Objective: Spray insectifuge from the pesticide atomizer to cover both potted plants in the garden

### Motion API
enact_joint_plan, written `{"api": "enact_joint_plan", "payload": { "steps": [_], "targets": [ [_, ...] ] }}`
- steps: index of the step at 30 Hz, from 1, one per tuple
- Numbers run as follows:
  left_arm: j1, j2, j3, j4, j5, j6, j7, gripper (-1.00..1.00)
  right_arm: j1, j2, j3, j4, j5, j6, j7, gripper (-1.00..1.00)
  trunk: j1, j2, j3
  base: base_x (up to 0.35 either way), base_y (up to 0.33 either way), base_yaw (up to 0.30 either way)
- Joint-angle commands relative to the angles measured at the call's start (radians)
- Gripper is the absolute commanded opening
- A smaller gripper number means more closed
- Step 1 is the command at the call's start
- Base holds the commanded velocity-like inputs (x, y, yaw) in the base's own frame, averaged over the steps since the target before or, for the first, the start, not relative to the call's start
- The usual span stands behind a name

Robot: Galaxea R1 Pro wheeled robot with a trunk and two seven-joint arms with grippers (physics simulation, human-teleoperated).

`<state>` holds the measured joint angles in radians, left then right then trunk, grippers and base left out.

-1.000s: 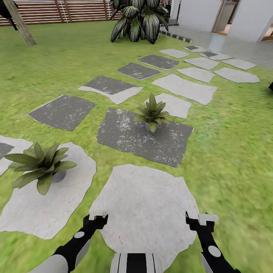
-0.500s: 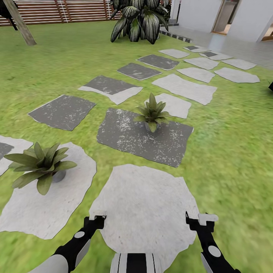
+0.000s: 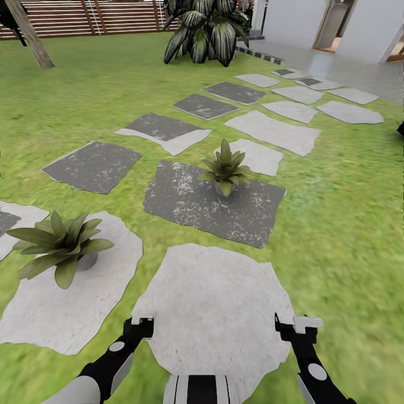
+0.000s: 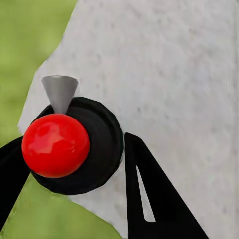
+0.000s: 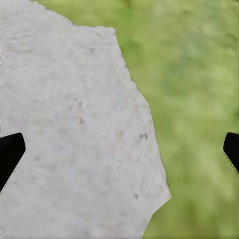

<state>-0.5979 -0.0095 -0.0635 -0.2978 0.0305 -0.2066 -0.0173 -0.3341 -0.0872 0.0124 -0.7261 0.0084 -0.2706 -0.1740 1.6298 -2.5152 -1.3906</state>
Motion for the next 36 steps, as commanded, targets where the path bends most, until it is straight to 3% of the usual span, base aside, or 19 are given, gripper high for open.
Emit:
{"api": "enact_joint_plan", "payload": {
  "steps": [1,14,18,22,25,36],
  "targets": [
    [0.000,0.002,-0.004,0.000,0.003,-0.004,-0.003,-1.00,0.000,0.000,0.001,0.001,0.001,-0.002,-0.004,1.00,-0.001,0.000,0.003,0.000,0.000,0.000],
    [0.001,0.014,-0.004,-0.002,-0.005,0.008,-0.008,-1.00,0.000,0.003,0.003,0.000,0.001,-0.002,-0.004,1.00,-0.006,0.003,0.054,0.000,0.000,0.000],
    [0.002,0.044,-0.005,0.003,-0.003,0.014,-0.029,-1.00,0.000,0.005,0.003,0.002,0.001,-0.002,-0.003,1.00,-0.008,0.004,0.069,0.000,0.000,0.000],
    [0.003,0.092,-0.003,0.009,0.006,0.018,-0.091,-1.00,0.000,0.006,0.003,0.003,0.001,-0.003,-0.002,1.00,-0.010,0.005,0.085,0.000,0.000,0.000],
    [0.003,0.113,0.002,0.009,0.009,0.019,-0.131,-1.00,0.000,0.007,0.003,0.002,0.001,-0.004,-0.002,1.00,-0.011,0.006,0.096,0.000,0.000,0.000],
    [0.004,0.117,0.004,0.011,0.009,0.038,-0.145,-1.00,0.000,0.012,0.002,0.004,-0.004,0.001,-0.004,1.00,-0.016,0.008,0.139,0.000,0.000,0.000]
  ]
}}
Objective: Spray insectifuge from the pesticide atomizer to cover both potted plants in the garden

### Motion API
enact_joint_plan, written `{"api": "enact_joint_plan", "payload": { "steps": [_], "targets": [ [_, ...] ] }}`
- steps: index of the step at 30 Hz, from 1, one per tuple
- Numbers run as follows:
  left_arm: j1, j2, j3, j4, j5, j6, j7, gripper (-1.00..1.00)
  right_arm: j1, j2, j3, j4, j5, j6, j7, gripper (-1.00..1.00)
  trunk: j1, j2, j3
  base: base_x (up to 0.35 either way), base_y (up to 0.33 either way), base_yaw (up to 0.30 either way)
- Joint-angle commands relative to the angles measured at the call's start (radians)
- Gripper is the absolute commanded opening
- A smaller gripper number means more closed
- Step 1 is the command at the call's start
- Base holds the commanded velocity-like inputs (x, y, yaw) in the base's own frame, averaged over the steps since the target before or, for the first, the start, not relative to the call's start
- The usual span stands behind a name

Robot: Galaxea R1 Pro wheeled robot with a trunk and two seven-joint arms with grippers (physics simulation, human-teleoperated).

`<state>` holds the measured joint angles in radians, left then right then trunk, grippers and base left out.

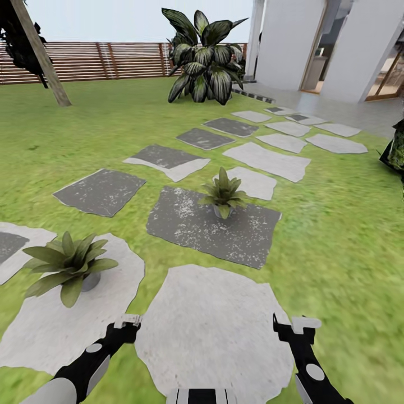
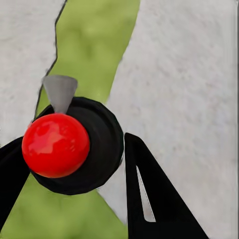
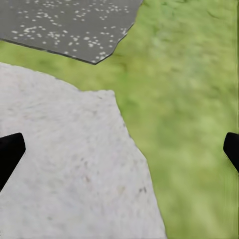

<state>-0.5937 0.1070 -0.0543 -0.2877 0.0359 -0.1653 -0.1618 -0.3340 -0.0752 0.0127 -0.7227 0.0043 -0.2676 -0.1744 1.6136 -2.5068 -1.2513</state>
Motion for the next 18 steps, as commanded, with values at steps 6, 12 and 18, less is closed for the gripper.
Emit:
{"api": "enact_joint_plan", "payload": {
  "steps": [6,12,18],
  "targets": [
    [0.000,-0.005,-0.006,0.001,0.004,-0.003,-0.001,-1.00,0.000,-0.001,0.001,-0.001,0.003,-0.006,-0.005,1.00,-0.003,0.001,0.023,0.000,0.000,0.000],
    [-0.001,-0.007,-0.004,-0.001,0.005,0.025,-0.001,-1.00,0.000,-0.001,0.002,0.000,0.005,-0.006,-0.004,1.00,-0.006,0.003,0.053,0.000,0.000,0.000],
    [-0.001,-0.006,-0.004,-0.009,0.005,0.075,-0.002,-1.00,0.000,-0.001,0.003,0.000,0.005,-0.006,-0.004,1.00,-0.008,0.004,0.086,0.000,0.000,0.000]
  ]
}}
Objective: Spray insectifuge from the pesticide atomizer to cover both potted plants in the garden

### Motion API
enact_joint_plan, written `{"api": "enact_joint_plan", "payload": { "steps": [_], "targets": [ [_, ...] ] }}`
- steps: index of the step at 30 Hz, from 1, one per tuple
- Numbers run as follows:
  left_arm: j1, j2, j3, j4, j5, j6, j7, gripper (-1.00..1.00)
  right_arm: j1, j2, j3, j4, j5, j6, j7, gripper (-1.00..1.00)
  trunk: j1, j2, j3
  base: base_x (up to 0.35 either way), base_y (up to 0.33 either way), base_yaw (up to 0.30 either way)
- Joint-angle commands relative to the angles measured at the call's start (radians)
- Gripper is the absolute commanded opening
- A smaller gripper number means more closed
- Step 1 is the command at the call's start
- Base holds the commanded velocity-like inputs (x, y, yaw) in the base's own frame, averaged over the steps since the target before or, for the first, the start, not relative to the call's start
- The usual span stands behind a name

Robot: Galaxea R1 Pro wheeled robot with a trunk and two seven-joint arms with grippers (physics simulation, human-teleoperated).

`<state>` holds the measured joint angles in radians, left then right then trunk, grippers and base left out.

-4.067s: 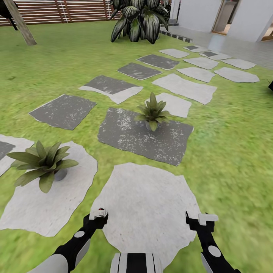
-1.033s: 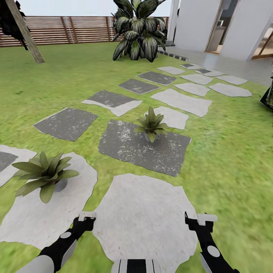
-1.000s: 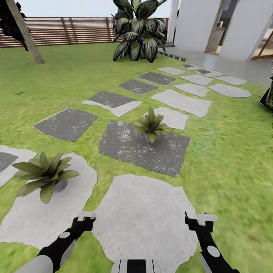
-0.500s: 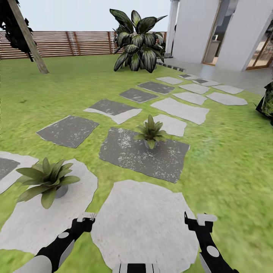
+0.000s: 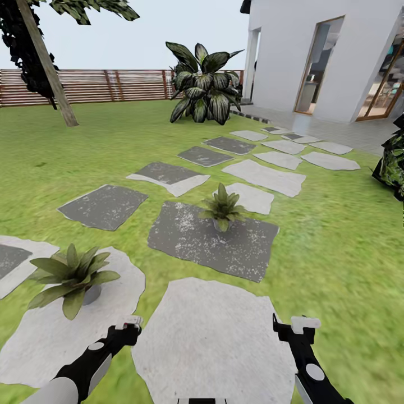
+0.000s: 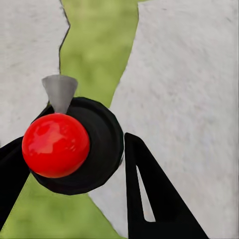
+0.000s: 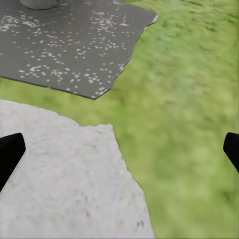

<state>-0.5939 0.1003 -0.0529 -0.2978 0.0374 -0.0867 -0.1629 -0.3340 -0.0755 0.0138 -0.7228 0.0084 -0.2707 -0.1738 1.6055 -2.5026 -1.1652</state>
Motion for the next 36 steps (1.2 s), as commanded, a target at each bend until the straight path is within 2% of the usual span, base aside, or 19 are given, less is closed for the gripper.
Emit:
{"api": "enact_joint_plan", "payload": {
  "steps": [1,12,26,36],
  "targets": [
    [-0.001,0.001,-0.005,0.001,0.004,-0.002,-0.001,-1.00,0.000,0.000,0.002,0.001,0.001,-0.002,-0.004,1.00,-0.001,0.000,0.005,0.000,0.000,0.000],
    [-0.001,-0.002,-0.007,0.003,0.002,0.001,-0.002,-1.00,0.001,0.000,0.003,0.005,0.001,-0.004,-0.004,1.00,-0.006,0.003,0.064,0.000,0.000,0.000],
    [-0.001,-0.002,-0.007,0.003,0.002,0.001,-0.003,-1.00,0.001,0.000,0.003,0.002,0.001,-0.004,-0.004,1.00,-0.059,0.101,0.130,0.000,0.000,0.000],
    [-0.001,-0.002,-0.007,0.002,0.002,0.001,-0.003,-1.00,0.001,0.001,0.002,0.002,0.001,-0.004,-0.004,1.00,-0.098,0.171,0.163,0.000,0.000,0.000]
  ]
}}
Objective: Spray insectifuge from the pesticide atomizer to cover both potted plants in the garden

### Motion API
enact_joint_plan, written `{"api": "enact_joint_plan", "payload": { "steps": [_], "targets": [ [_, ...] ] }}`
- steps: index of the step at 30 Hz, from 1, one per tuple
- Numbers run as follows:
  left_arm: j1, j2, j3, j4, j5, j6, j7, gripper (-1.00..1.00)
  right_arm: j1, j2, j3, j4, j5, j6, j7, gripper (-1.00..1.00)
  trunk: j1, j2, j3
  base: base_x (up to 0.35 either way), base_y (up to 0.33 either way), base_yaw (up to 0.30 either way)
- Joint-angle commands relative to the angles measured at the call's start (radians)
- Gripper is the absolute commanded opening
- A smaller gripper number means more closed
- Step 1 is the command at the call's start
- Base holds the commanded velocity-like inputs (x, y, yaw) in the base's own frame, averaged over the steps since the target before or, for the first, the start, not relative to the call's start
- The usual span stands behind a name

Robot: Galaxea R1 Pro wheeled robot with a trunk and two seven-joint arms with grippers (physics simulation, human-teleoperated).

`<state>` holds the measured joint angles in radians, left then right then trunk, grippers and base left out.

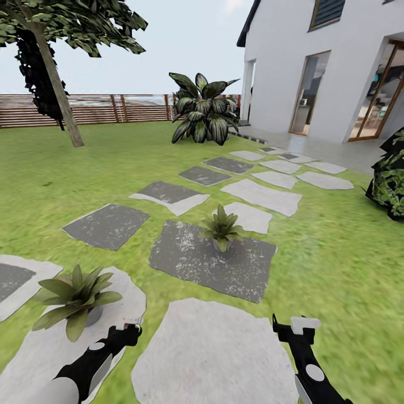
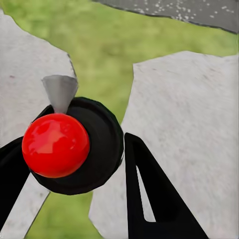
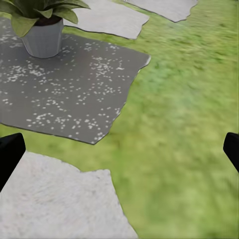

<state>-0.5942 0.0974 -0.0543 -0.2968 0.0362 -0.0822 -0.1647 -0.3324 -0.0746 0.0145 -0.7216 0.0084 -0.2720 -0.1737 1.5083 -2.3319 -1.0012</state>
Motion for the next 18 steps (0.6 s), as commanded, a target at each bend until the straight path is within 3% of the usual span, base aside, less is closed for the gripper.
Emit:
{"api": "enact_joint_plan", "payload": {
  "steps": [1,18],
  "targets": [
    [0.000,0.001,-0.006,0.001,0.004,-0.004,-0.001,-1.00,0.000,0.000,0.002,0.001,0.001,-0.002,-0.004,1.00,-0.004,0.007,0.002,0.000,0.000,0.000],
    [0.000,0.001,-0.006,0.002,0.004,-0.004,-0.001,-1.00,0.000,-0.001,0.001,0.000,0.001,-0.002,-0.004,1.00,-0.069,0.126,0.056,0.000,0.000,0.000]
  ]
}}
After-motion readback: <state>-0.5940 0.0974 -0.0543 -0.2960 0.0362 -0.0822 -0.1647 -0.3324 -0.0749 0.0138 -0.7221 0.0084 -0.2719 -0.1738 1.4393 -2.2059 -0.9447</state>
